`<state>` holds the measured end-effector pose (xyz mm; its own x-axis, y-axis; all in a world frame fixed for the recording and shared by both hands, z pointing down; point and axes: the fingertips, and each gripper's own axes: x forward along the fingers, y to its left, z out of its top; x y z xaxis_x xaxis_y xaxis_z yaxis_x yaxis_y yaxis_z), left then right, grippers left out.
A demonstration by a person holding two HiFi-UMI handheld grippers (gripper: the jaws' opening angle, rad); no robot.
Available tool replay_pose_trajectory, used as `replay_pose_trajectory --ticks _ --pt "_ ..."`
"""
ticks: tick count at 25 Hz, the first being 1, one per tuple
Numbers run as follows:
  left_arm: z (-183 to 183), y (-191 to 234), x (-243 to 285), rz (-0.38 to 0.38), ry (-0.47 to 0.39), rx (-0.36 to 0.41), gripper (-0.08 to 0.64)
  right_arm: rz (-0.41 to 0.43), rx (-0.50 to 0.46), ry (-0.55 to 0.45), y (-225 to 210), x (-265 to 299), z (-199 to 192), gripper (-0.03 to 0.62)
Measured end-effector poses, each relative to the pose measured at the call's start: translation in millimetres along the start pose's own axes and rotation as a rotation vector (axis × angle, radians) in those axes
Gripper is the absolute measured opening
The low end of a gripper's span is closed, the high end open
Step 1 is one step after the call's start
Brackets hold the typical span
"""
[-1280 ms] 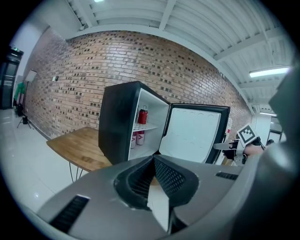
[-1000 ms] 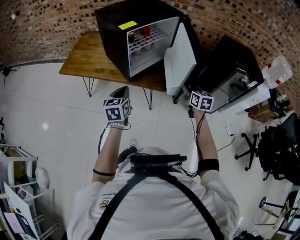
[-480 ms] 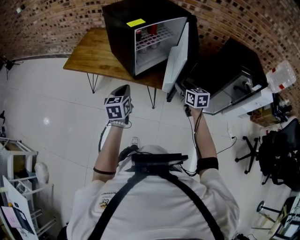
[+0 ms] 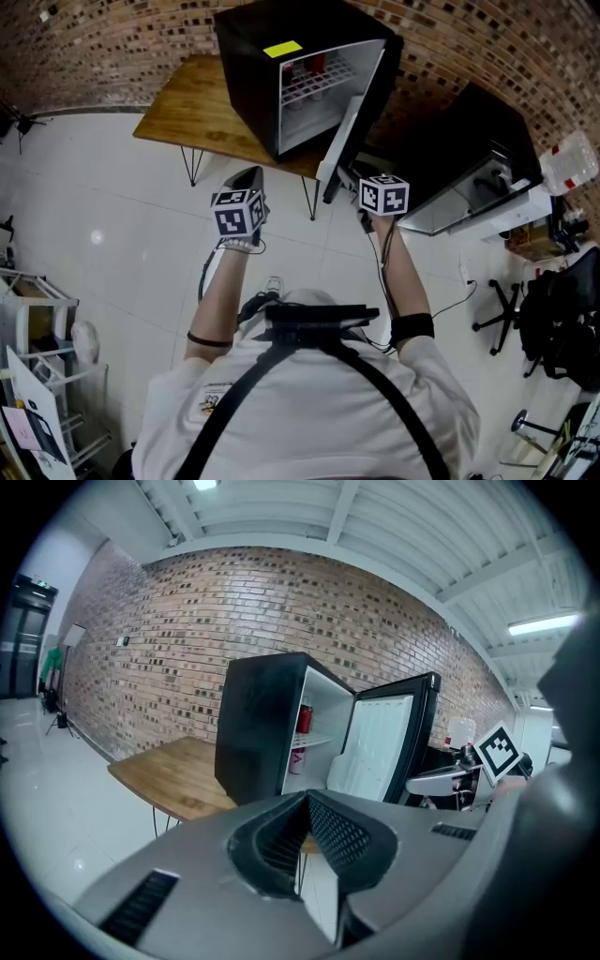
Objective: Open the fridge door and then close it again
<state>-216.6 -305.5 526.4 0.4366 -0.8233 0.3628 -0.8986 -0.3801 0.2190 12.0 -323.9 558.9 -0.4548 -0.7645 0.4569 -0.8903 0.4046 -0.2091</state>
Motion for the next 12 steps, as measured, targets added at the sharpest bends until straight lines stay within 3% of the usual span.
replay_pose_trajectory --ticks 12 --pt "14 32 9 0.027 -0.003 0.005 0.002 -0.036 0.025 0.032 34 59 21 0.216"
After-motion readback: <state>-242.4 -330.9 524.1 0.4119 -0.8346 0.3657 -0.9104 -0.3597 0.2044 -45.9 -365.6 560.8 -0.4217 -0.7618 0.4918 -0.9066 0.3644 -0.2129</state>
